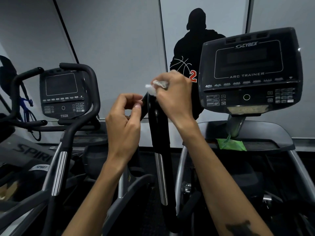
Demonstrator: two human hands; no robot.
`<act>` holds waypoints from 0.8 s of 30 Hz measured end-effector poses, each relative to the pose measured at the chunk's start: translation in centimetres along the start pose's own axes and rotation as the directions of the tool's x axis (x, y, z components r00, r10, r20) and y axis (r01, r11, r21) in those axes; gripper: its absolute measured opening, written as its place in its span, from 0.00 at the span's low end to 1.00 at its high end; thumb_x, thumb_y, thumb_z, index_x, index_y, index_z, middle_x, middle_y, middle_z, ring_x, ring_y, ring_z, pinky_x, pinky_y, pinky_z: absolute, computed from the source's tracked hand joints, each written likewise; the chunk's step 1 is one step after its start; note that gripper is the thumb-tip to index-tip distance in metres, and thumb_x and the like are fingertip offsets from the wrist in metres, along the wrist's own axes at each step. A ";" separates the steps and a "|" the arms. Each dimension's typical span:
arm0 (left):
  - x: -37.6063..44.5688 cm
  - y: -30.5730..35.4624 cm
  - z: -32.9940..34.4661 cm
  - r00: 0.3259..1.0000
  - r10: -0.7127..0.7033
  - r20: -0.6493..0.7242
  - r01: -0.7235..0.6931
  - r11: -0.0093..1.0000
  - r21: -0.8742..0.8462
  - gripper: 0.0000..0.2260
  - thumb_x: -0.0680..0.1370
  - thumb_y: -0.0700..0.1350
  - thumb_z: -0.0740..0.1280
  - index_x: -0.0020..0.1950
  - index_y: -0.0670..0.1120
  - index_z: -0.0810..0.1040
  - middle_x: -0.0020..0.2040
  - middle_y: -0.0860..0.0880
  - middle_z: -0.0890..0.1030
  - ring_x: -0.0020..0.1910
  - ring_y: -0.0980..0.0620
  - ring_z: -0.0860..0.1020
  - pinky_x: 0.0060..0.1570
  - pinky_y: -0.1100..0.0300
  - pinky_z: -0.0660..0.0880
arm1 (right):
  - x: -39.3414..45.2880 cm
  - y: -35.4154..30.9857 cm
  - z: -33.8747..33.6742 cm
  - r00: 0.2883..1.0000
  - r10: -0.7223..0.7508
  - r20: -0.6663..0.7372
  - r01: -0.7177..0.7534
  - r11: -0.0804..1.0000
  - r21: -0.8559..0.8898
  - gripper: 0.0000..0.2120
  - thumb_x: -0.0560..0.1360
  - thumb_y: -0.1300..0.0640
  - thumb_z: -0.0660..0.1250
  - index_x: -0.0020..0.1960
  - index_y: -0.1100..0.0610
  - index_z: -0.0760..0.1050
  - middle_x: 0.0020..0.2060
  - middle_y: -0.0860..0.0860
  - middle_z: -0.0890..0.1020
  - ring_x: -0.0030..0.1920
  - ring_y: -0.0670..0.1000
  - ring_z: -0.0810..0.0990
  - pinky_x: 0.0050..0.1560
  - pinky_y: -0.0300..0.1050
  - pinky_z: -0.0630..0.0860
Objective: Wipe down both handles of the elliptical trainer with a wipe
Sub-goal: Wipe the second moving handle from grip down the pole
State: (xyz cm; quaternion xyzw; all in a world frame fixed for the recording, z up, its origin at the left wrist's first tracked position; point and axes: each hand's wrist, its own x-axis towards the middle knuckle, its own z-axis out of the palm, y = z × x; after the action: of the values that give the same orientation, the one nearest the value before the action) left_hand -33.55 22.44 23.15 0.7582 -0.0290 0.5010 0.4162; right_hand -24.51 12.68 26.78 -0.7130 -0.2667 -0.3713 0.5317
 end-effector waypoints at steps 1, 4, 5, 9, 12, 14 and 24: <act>0.1 0.0 0.0 1.000 -0.004 -0.021 0.004 1.000 -0.001 0.07 0.81 0.36 0.64 0.55 0.46 0.79 0.47 0.54 0.82 0.47 0.62 0.80 0.43 0.65 0.75 | -0.4 -0.5 0.3 0.998 -0.052 0.045 0.054 0.998 -0.029 0.04 0.70 0.61 0.74 0.45 0.59 0.86 0.42 0.54 0.83 0.42 0.55 0.81 0.46 0.52 0.79; 0.2 -0.1 0.0 0.997 -0.029 -0.076 0.025 0.999 -0.042 0.08 0.81 0.37 0.64 0.59 0.46 0.77 0.48 0.52 0.82 0.48 0.60 0.79 0.44 0.57 0.79 | -4.8 -1.0 0.1 0.966 -0.218 0.137 0.234 0.966 -0.110 0.08 0.69 0.70 0.70 0.45 0.62 0.84 0.43 0.55 0.80 0.44 0.56 0.79 0.43 0.52 0.78; 0.1 -0.1 -0.1 0.997 -0.036 -0.075 0.032 0.998 -0.052 0.08 0.82 0.37 0.64 0.59 0.47 0.77 0.49 0.52 0.82 0.48 0.60 0.80 0.45 0.55 0.80 | -6.4 -0.8 -0.3 0.960 -0.255 0.120 0.267 0.958 -0.105 0.08 0.69 0.71 0.69 0.45 0.62 0.83 0.42 0.55 0.79 0.43 0.55 0.78 0.42 0.50 0.78; -0.1 -0.2 -0.5 0.999 -0.033 -0.041 0.032 0.999 -0.040 0.07 0.82 0.38 0.65 0.57 0.48 0.78 0.48 0.54 0.82 0.49 0.58 0.80 0.47 0.49 0.81 | -6.4 0.5 -1.1 0.978 -0.192 -0.077 0.192 0.981 -0.010 0.04 0.72 0.66 0.72 0.45 0.61 0.85 0.40 0.51 0.78 0.39 0.46 0.76 0.41 0.32 0.72; -0.1 -0.1 0.0 0.999 -0.023 -0.038 0.023 1.000 -0.012 0.07 0.81 0.37 0.65 0.56 0.47 0.78 0.46 0.57 0.81 0.48 0.61 0.80 0.48 0.60 0.78 | -5.2 -0.4 0.3 0.981 -0.147 -0.129 0.146 0.989 -0.017 0.05 0.71 0.67 0.71 0.45 0.62 0.85 0.41 0.53 0.79 0.40 0.48 0.77 0.40 0.35 0.73; -0.2 -0.1 0.3 0.999 -0.015 -0.035 0.015 1.000 -0.002 0.07 0.81 0.37 0.65 0.56 0.46 0.78 0.47 0.56 0.81 0.48 0.61 0.80 0.49 0.63 0.77 | -6.9 -0.9 1.1 0.975 -0.200 -0.099 0.195 0.979 -0.062 0.06 0.71 0.70 0.69 0.45 0.64 0.84 0.41 0.55 0.78 0.40 0.53 0.77 0.40 0.38 0.73; -0.7 -0.5 0.7 0.995 0.039 0.090 -0.043 0.998 0.040 0.08 0.80 0.41 0.69 0.58 0.49 0.80 0.54 0.52 0.81 0.51 0.55 0.80 0.40 0.65 0.75 | -7.7 0.8 0.6 0.954 0.173 -0.244 -0.090 0.944 0.317 0.05 0.73 0.65 0.76 0.47 0.57 0.85 0.43 0.49 0.81 0.42 0.44 0.81 0.41 0.33 0.75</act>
State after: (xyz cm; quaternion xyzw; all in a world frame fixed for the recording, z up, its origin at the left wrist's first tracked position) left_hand -33.18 22.04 22.19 0.7875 -0.0524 0.4757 0.3882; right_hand -28.18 13.15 19.99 -0.5826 -0.1974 -0.3826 0.6893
